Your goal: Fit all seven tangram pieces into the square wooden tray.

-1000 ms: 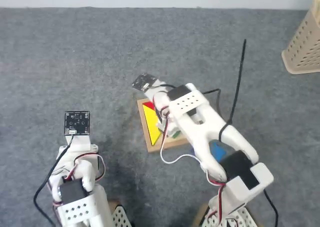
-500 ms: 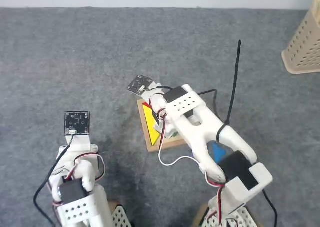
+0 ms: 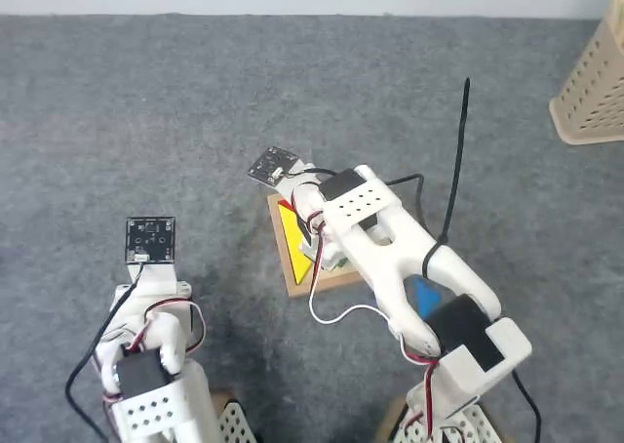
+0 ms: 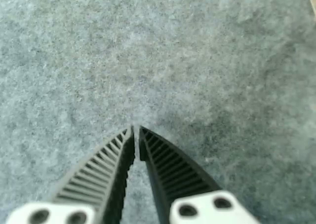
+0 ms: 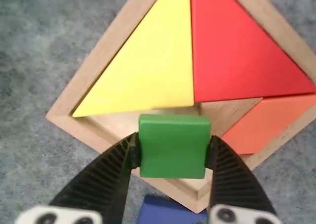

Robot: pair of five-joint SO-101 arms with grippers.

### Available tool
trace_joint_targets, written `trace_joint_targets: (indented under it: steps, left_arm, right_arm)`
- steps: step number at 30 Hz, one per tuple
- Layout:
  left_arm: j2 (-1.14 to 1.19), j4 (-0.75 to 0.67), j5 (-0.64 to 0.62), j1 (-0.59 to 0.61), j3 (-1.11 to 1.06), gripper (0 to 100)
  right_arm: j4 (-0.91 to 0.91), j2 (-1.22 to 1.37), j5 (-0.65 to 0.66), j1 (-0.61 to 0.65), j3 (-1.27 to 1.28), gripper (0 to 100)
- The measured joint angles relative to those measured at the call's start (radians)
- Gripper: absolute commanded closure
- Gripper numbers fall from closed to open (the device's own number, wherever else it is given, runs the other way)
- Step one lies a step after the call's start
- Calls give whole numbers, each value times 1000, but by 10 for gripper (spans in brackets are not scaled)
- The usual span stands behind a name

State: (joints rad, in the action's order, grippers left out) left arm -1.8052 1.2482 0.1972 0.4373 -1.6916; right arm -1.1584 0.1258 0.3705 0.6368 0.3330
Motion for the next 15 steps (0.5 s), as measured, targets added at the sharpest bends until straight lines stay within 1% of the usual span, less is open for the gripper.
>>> trace_joint_targets:
  steps: [7,9,12,13,15]
  left_arm:
    - [0,0,0,0,0,987]
    - [0,0,0,0,0,987]
    - [0,0,0,0,0,987]
    - [0,0,0,0,0,987]
    - [0,0,0,0,0,987]
  right_arm:
    - [0,0,0,0,0,763]
    - [0,0,0,0,0,813]
    - [0,0,0,0,0,962]
    - [0,0,0,0,0,998]
    - [0,-5,-6,0,0,977]
